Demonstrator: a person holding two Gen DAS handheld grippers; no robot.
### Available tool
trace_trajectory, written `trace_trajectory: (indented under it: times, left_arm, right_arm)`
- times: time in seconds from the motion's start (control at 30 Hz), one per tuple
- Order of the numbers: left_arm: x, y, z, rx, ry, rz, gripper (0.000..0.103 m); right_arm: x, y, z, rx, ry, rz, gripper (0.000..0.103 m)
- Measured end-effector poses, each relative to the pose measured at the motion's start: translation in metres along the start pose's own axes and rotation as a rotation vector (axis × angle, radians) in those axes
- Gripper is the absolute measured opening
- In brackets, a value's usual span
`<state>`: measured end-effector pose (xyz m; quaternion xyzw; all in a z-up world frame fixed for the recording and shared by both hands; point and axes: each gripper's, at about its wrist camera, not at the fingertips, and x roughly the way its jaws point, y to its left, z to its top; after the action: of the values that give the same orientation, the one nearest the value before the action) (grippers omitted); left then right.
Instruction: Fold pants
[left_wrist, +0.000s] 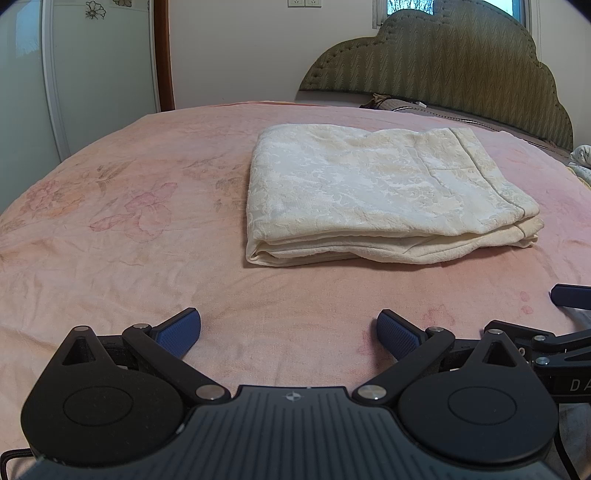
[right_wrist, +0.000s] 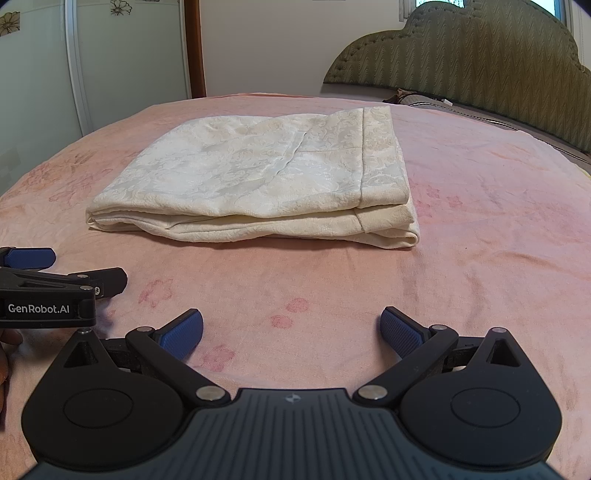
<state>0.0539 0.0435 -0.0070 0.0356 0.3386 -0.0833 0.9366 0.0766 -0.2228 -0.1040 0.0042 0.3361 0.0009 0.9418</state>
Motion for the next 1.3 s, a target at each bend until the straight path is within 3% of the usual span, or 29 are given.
trace_trajectory:
  times: [1.3]
  left_arm:
    - [0.0006,-0.004,0.0056,0.024,0.022,0.026,0.103]
  right_arm:
    - [-0.0036,-0.0023,0.0009,0.015,-0.01,0.002,0.103]
